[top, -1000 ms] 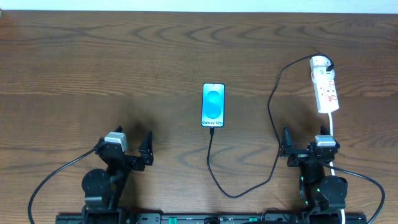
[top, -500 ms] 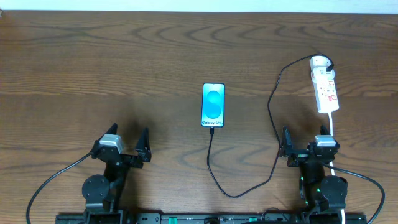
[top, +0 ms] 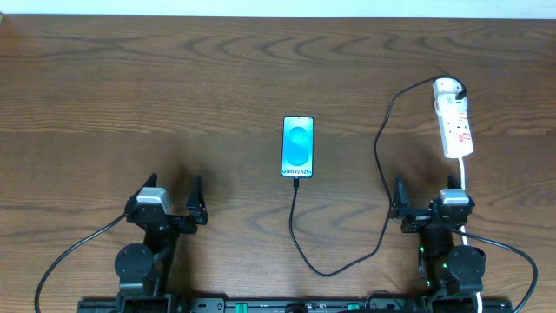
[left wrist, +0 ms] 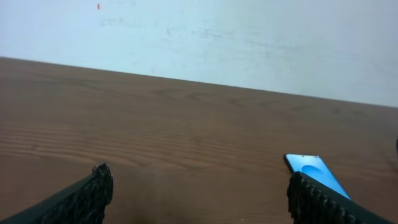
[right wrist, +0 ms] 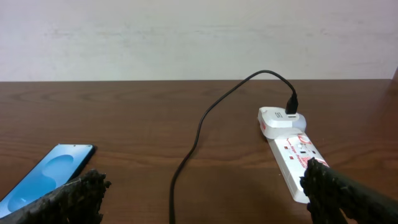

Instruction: Plug charger to phone and switch on socket

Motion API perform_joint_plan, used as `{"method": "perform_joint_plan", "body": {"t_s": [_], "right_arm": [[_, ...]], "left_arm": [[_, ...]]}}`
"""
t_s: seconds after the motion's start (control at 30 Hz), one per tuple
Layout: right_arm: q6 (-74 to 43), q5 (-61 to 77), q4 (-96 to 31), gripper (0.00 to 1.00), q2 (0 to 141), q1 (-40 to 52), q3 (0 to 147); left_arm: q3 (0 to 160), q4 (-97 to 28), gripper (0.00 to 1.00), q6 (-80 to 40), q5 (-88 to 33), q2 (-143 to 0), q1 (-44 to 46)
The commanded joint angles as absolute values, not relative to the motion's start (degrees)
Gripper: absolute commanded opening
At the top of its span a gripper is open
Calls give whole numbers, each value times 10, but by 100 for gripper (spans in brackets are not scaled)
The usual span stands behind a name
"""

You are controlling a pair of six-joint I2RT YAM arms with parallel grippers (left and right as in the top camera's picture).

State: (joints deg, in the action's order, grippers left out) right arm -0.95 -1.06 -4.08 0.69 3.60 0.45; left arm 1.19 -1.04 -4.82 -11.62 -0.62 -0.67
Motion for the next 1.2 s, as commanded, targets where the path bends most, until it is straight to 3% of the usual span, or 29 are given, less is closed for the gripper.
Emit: {"method": "perform_joint_plan", "body": {"t_s": [0.0,1.17], "right_arm": [[-3,-13,-43,99,3,34,3],[-3,-13,-43,99,3,34,3]], "left_arm": [[2,-34,91,-1,-111,-1,-10],[2,-36,91,28,-85,-1,-10]]}}
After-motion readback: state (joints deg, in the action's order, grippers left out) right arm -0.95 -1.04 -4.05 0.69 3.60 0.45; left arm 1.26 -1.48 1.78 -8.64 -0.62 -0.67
